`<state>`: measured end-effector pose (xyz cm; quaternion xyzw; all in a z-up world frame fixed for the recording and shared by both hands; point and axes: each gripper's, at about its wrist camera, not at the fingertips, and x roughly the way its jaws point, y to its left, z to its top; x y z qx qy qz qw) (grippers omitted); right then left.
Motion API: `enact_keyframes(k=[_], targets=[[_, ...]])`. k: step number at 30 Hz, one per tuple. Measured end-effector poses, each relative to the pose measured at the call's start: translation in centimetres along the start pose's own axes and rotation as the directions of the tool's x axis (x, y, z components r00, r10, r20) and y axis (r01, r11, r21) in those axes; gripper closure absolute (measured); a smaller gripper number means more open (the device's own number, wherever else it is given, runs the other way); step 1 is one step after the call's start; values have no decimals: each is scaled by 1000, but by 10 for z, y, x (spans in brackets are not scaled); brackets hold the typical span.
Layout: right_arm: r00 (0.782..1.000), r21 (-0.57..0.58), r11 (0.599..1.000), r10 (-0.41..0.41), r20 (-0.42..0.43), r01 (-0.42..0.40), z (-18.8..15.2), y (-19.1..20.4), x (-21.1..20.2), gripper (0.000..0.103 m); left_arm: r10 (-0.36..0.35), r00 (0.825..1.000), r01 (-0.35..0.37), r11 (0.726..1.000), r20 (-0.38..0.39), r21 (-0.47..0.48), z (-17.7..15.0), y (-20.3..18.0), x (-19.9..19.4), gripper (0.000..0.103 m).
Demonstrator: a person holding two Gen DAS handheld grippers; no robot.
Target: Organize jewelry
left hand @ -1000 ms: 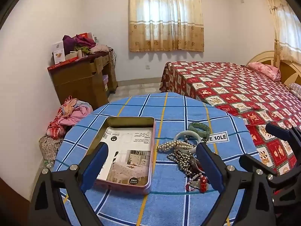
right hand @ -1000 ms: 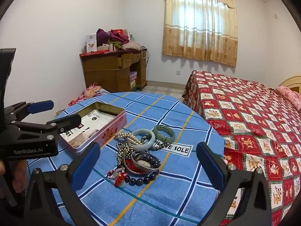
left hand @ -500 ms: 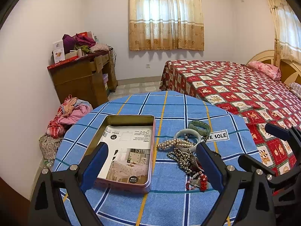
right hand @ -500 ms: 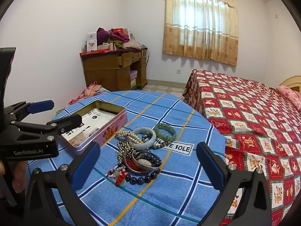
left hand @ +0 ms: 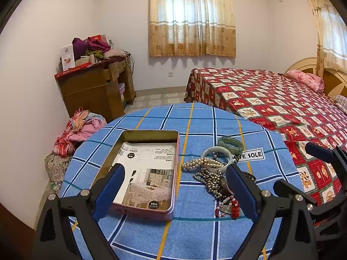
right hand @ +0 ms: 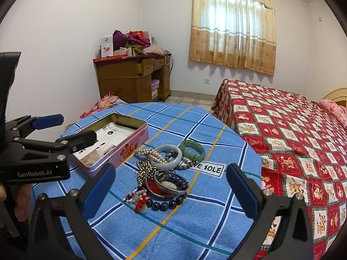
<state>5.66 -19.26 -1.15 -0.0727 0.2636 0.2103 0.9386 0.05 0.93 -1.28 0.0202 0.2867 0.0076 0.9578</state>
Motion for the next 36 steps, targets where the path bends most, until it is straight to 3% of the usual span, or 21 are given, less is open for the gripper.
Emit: enact_keyframes(k=[36], targets=[[1000, -4, 1000, 2, -10, -2, -3, 5, 3, 0, -2, 1000, 2, 1000, -12, -3, -3, 0, 4, 9]])
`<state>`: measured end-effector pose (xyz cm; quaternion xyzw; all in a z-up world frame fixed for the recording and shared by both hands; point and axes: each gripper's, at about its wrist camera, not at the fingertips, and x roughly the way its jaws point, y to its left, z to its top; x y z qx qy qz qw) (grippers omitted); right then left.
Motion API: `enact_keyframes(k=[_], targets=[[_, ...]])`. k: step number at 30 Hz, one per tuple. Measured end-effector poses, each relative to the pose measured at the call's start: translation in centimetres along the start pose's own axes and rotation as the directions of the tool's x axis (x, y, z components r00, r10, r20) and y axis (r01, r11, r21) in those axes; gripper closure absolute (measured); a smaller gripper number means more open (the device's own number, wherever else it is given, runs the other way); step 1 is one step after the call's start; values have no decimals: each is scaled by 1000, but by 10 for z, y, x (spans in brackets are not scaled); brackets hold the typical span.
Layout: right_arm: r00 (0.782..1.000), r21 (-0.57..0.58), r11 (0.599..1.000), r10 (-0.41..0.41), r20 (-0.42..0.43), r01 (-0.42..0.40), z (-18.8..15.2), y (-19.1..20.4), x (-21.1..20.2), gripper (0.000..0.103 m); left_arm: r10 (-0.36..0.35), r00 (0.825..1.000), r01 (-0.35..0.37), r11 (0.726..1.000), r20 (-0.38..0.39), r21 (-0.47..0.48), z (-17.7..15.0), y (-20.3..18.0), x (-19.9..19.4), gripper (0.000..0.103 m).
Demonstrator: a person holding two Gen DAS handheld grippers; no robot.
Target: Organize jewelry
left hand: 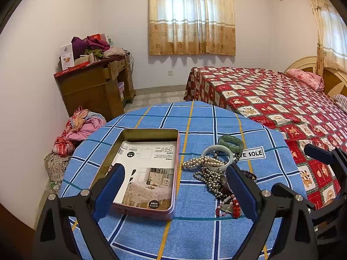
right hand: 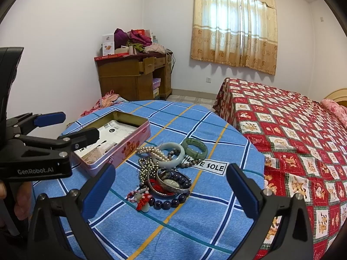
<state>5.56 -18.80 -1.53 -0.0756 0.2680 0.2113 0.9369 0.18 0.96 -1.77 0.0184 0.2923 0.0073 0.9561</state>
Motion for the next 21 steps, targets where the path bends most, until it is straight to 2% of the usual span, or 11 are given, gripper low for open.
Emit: enact_keyframes(k=[8, 11, 15, 17, 21], targets=[[1000, 13, 1000, 1, -14, -1, -5, -7, 10, 0, -9, 999, 10, 1000, -40, 13, -5, 0, 17, 9], [999, 27, 999, -16, -35, 17, -11, -18, 18, 0, -25, 997, 25, 1000, -77, -5, -12, 3, 29, 9], [996, 48, 998, -30, -81, 34, -20, -33, 33, 1, -37, 996, 36, 999, -81, -6, -19, 2, 36, 9], [993, 66, 998, -9, -120, 17, -25, -39, 44, 13, -39, 995, 38, 999, -93, -7, -21, 1, 43, 9], [986, 77, 997, 17, -165, -4, -27, -44, 62, 24, -60, 993, 61, 998, -101, 4, -16, -3, 55, 9]])
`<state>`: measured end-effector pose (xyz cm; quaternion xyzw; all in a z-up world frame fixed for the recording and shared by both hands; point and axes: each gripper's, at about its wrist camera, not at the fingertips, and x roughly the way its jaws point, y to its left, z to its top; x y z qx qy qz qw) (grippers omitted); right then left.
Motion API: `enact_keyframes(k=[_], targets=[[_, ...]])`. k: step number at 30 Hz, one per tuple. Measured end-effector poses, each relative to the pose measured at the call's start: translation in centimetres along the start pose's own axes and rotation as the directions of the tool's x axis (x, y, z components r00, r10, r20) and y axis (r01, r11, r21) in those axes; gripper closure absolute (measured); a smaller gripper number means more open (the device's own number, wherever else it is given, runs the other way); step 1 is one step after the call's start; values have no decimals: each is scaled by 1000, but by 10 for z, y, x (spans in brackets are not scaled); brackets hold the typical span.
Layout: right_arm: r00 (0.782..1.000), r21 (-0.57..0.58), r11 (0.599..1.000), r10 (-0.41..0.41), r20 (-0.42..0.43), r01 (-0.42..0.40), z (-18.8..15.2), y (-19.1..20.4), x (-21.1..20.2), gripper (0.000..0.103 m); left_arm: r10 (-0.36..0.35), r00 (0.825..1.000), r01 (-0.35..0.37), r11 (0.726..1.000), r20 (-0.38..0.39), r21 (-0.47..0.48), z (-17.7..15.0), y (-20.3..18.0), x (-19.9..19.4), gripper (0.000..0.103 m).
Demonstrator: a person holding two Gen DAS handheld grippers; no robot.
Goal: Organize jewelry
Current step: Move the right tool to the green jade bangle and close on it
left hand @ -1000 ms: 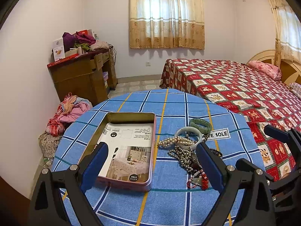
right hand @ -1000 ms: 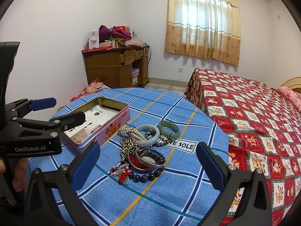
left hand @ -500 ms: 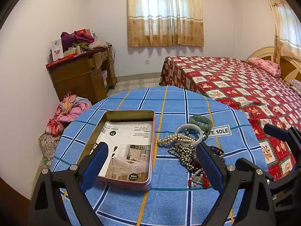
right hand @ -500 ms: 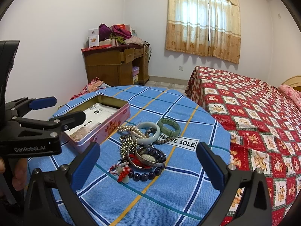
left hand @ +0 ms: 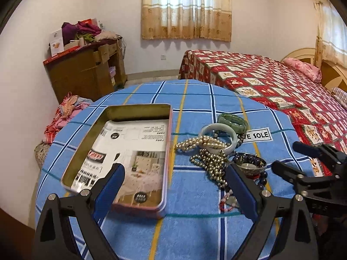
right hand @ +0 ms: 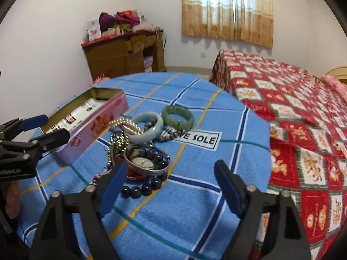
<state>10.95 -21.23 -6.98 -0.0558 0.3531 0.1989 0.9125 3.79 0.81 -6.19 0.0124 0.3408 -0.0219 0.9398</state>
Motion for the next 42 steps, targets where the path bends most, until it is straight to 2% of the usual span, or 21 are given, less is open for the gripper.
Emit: enact_keyframes(k=[2, 8, 10, 12, 18, 22, 25, 28, 29, 31, 34, 37, 42], targets=[[1000, -5, 1000, 13, -14, -13, 7, -1, 8, 30, -3, 1000, 3, 1000, 10, 8, 5, -3, 3, 9], [998, -13, 998, 54, -32, -54, 34, 1, 30, 42, -11, 1000, 11, 1000, 12, 19, 13, -8, 19, 9], [998, -23, 999, 42, -37, -43, 38, 1, 37, 46, -6, 1000, 6, 1000, 0, 26, 15, -9, 24, 17], [999, -20, 1000, 21, -45, -22, 42, -2, 45, 47, -12, 1000, 12, 1000, -11, 26, 17, -8, 30, 19], [996, 27, 998, -47, -73, 49, 61, -24, 66, 47, 3, 1000, -3, 1000, -16, 0, 29, -3, 42, 20], [990, 24, 995, -90, -105, 93, 72, -30, 84, 48, 20, 1000, -20, 999, -13, 25, 42, -10, 54, 20], [985, 4, 996, -90, -144, 92, 75, -29, 101, 53, 36, 999, -35, 999, -19, 39, 47, -14, 65, 20], [979, 1, 997, -72, -191, 74, 72, -31, 115, 68, 26, 999, -25, 1000, -38, 18, 47, -9, 67, 20], [978, 8, 999, -47, -201, 50, 72, -32, 116, 79, 21, 999, -21, 1000, -42, 11, 46, -8, 66, 20], [979, 13, 999, -29, -201, 33, 70, -34, 114, 92, 3, 999, -3, 1000, -39, -1, 44, -6, 61, 20], [984, 38, 999, 9, -181, -2, 65, -37, 104, 93, -7, 999, 7, 1000, -34, 0, 40, -7, 55, 20], [989, 37, 999, 12, -145, -6, 61, -35, 87, 93, -23, 999, 23, 1000, -41, -2, 35, -8, 49, 25], [994, 87, 996, 38, -98, -30, 51, -45, 59, 93, -42, 998, 43, 999, -36, 26, 33, -23, 41, 26]])
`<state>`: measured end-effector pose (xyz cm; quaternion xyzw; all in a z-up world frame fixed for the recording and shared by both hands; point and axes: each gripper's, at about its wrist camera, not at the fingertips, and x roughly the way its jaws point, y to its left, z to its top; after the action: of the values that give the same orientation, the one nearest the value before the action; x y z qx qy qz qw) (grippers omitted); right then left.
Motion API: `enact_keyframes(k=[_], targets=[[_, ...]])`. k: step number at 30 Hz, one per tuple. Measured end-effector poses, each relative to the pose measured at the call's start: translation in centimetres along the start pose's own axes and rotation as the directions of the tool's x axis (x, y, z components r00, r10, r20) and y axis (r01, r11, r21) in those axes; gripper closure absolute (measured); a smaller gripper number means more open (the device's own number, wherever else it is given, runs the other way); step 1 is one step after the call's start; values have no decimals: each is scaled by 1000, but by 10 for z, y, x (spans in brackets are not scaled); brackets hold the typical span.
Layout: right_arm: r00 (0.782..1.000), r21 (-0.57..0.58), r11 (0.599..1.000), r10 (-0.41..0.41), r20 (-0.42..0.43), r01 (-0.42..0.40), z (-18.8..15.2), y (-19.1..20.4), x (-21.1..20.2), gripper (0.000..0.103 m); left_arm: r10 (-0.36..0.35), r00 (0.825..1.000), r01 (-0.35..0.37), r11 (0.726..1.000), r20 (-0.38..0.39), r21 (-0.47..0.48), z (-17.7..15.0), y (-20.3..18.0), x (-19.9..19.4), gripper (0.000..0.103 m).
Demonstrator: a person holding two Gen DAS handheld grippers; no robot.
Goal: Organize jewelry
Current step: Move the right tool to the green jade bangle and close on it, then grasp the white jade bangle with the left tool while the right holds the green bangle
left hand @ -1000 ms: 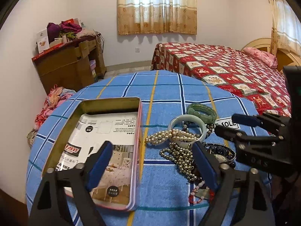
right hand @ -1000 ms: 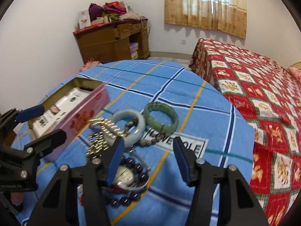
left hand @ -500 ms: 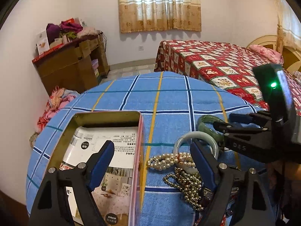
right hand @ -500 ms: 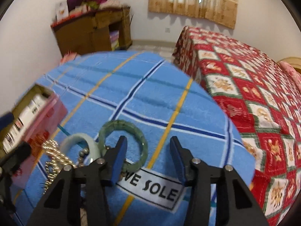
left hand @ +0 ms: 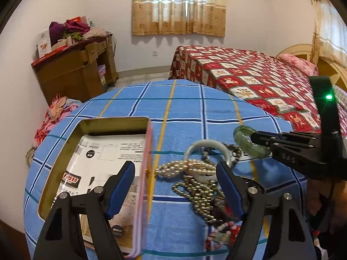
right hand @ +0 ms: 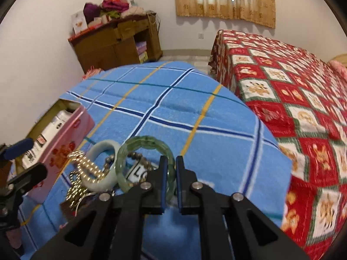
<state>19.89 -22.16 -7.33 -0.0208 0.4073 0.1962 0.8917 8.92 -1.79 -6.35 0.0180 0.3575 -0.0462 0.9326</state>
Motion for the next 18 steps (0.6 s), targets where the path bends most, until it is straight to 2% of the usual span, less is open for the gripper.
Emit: enact_keyframes(k=[3, 6, 10, 13, 18], targets=[[1000, 3, 1000, 0, 17, 0, -10, -2, -16, 93, -7, 1000, 7, 999, 3, 35, 2, -15, 0, 30], [1000, 3, 1000, -11, 26, 10, -16, -5, -23, 93, -19, 1000, 19, 998, -4, 63, 5, -29, 4, 44], [998, 20, 999, -38, 44, 38, -21, -12, -29, 93, -47, 999, 48, 994, -18, 96, 11, -45, 16, 53], [998, 34, 998, -45, 47, 44, -21, -20, -30, 93, -67, 996, 72, 991, -52, 110, 13, -54, 31, 58], [998, 34, 999, -35, 55, 34, -24, -21, -33, 93, -76, 992, 89, 988, -97, 129, 10, -62, 53, 59]])
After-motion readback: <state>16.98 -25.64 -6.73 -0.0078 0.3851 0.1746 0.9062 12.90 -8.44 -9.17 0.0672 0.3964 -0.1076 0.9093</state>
